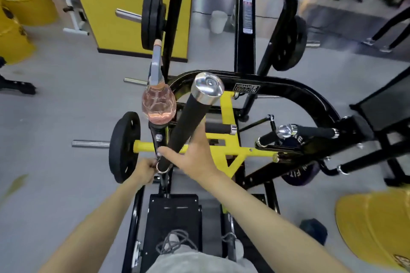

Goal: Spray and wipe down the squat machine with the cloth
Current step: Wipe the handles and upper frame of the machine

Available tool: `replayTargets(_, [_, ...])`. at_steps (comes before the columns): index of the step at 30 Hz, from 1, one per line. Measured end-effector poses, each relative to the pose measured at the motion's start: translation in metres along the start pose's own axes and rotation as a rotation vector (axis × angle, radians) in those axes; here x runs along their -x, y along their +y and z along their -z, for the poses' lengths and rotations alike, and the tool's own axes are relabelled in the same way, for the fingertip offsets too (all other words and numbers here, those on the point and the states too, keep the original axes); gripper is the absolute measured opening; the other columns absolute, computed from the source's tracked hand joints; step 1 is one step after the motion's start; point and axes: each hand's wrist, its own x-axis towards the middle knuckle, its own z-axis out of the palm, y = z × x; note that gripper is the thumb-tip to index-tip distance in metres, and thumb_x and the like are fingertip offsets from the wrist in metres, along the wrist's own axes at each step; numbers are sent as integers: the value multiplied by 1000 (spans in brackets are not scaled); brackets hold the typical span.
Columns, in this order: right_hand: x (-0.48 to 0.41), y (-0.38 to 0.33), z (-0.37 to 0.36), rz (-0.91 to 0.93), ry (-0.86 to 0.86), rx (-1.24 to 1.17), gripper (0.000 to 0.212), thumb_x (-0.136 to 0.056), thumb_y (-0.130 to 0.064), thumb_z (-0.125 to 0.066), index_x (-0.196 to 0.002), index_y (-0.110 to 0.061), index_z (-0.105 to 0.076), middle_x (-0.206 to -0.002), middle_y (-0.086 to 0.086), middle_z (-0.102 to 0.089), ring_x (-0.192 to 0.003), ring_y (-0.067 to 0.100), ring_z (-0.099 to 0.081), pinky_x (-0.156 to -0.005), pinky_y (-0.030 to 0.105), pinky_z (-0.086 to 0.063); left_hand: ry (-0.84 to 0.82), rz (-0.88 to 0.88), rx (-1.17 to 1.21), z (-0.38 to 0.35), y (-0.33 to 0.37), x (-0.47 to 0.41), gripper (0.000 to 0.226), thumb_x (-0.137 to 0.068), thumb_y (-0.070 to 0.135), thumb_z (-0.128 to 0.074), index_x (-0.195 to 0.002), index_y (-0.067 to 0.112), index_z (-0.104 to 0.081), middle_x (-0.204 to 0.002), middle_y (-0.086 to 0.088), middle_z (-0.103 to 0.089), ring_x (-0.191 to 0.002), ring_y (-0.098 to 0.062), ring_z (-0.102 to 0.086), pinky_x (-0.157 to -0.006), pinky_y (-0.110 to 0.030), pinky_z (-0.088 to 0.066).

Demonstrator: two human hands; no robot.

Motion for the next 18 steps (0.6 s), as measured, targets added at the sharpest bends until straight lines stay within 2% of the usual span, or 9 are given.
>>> replayTargets(2, [10, 11, -8, -107, -111, 33, 72, -71, -37, -81, -125, -29, -35, -122, -5, -44, -114, 9, -46, -94, 28, -43, -1, -8, -55, 4, 1, -1, 31, -94, -5, -43, -74, 14, -58, -70, -8, -59, -57, -15, -56, -61, -29, -50])
replayTargets(3, [14, 16, -11, -167, -143, 41, 68, -72, -37, -80, -123, -30, -36, -121, -5, -45, -111, 6, -47, -91, 26, -44, 4, -2, -80, 7, 3, -1, 30, -93, -6, -41, -74, 8, -60, -64, -11, -57, -53, -20, -53, -56, -30, -48])
replayTargets(5, [19, 26, -17, -275, -207, 71, 59, -74, -37, -77, -118, -29, -39, -118, -4, -48, -105, 5, -49, -85, 26, -46, 24, -22, -69, 12, 9, 7, 31, -85, -13, -37, -67, 0, -59, -48, -11, -51, -42, -20, -44, -43, -23, -35])
replayTargets(8, [19, 41, -25, -356, -365, 118, 43, -74, -34, -77, -108, -21, -54, -109, -4, -53, -93, 2, -52, -76, 19, -44, 65, -109, 44, 12, 7, 16, 22, -81, -18, -43, -69, -8, -58, -51, -9, -46, -45, -16, -39, -46, -22, -28])
replayTargets(11, [18, 49, -34, -450, -346, 44, 36, -71, -38, -78, -97, -20, -61, -97, -2, -62, -87, 6, -60, -75, 23, -50, 86, -161, 1, 5, 7, 23, 36, -79, -22, -36, -61, 5, -53, -48, 1, -44, -43, -7, -36, -42, -18, -26])
replayTargets(13, [18, 48, -38, -512, -296, -16, 29, -75, -30, -77, -96, -13, -66, -91, 7, -68, -81, 15, -64, -71, 25, -50, 76, -205, -49, 3, 5, 14, 42, -78, -23, -39, -59, 14, -49, -54, 8, -43, -53, -9, -40, -45, -16, -27])
replayTargets(15, [19, 47, -38, -533, -277, -55, 24, -80, -22, -74, -95, -4, -68, -84, 16, -70, -72, 20, -65, -63, 22, -49, 33, -242, -195, 4, 5, 3, 29, -82, -20, -45, -74, 4, -61, -69, 9, -44, -74, -17, -45, -56, -14, -33])
replayTargets(17, [18, 50, -40, -541, -273, -52, 21, -81, -20, -73, -89, -1, -69, -79, 16, -71, -72, 21, -68, -67, 30, -54, -19, -281, -304, 7, 0, -12, 24, -86, -16, -49, -102, -7, -65, -76, 16, -39, -89, -16, -43, -69, -14, -38])
replayTargets(18, [17, 52, -41, -546, -273, -47, 19, -80, -20, -73, -86, -2, -70, -78, 14, -72, -74, 21, -68, -71, 35, -54, -48, -285, -326, 7, -2, -16, 25, -86, -15, -51, -107, -10, -64, -77, 15, -39, -91, -17, -43, -78, -19, -40])
